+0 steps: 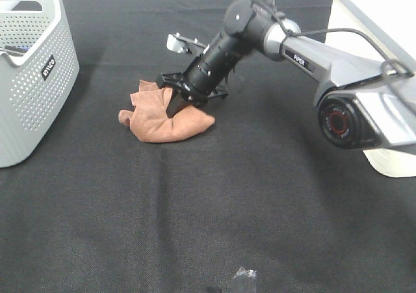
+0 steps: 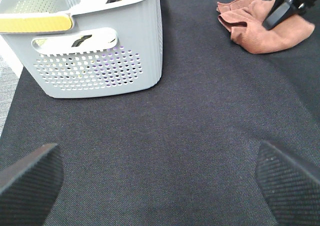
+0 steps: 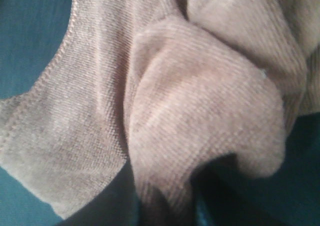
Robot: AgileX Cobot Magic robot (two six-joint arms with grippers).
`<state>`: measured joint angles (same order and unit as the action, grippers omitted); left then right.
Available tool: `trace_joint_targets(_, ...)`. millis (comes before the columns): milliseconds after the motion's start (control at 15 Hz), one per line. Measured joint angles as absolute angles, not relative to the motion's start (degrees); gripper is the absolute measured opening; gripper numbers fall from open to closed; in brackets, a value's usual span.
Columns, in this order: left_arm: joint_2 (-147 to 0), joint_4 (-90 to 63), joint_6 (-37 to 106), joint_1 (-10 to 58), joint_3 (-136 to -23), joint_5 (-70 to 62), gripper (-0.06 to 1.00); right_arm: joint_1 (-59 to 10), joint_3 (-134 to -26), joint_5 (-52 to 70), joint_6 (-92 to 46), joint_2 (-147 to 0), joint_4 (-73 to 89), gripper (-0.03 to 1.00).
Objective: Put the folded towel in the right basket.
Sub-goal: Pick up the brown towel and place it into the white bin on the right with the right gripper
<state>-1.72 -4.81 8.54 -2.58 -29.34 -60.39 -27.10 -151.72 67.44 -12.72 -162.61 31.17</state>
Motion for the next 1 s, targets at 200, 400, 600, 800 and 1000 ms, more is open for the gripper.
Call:
trace_joint_targets(200,-1.7,-4.8,8.5,-2.6,-29.3,-60.4,0.97,-27.1,-156.6,69.7,-12.6,-155.2,28.5,0.19)
trace_joint_targets(400,-1.7,-4.8,8.5,-2.6,-29.3,-60.4,0.97,-27.2,-156.7,69.8,-11.4,-143.4,20.7,0.19)
trace_joint_targets(600,-1.7,-4.8,8.5,-2.6,-29.3,-60.4,0.97,-27.0,-154.1,69.9,-10.8,-132.8,9.3,0.19)
trace_joint_targets(800,-1.7,-4.8,8.5,-2.6,-29.3,-60.4,0.97,-21.8,-148.9,69.9,-10.8,-121.1,5.9,0.19)
trace_joint_targets(1000,-1.7,-4.8,8.5,-2.6,-29.3,-60.4,0.97,-8.4,-141.3,69.9,-10.7,-113.7,5.3,0.19)
